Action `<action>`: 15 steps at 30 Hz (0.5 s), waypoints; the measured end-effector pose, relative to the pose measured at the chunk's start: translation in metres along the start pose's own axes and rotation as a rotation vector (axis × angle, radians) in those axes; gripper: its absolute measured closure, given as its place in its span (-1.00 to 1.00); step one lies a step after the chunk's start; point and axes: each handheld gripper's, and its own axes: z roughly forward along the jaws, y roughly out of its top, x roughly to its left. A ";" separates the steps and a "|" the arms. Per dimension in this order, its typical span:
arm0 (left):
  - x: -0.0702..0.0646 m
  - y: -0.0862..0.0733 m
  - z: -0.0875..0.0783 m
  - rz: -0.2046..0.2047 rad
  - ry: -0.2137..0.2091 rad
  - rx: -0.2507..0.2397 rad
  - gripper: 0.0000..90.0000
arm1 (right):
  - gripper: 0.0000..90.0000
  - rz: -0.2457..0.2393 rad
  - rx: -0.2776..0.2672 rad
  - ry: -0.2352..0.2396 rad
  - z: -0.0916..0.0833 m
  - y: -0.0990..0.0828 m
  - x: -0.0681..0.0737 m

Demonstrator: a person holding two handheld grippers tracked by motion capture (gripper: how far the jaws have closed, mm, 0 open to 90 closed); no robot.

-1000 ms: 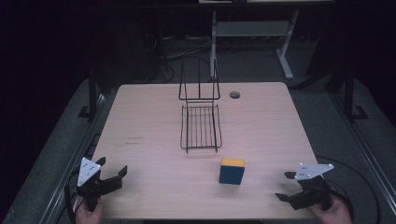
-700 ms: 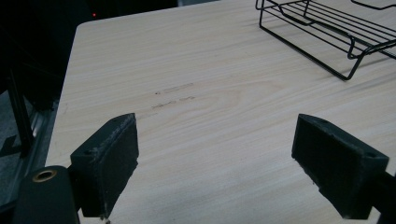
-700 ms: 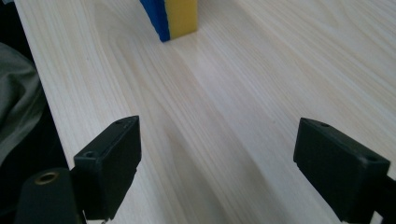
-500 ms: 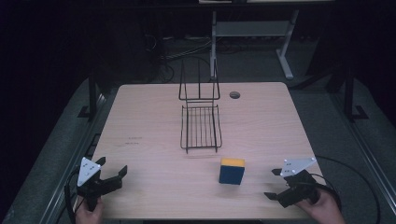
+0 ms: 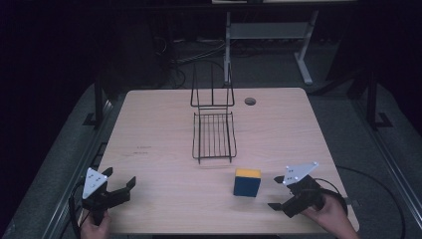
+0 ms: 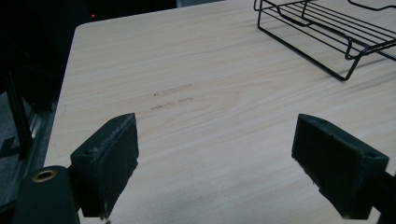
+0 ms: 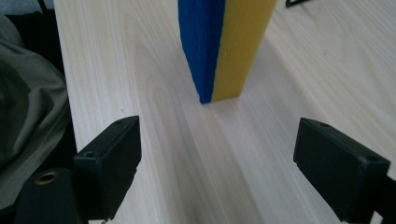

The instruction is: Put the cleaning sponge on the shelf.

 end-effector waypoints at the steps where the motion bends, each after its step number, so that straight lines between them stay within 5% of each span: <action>1: 0.000 0.000 0.000 -0.001 0.000 -0.002 -0.69 | -0.67 -0.003 0.003 0.002 0.001 0.002 0.000; 15: 0.000 0.000 0.000 0.002 -0.001 -0.002 -0.69 | -0.66 -0.026 0.003 0.044 0.012 0.025 -0.004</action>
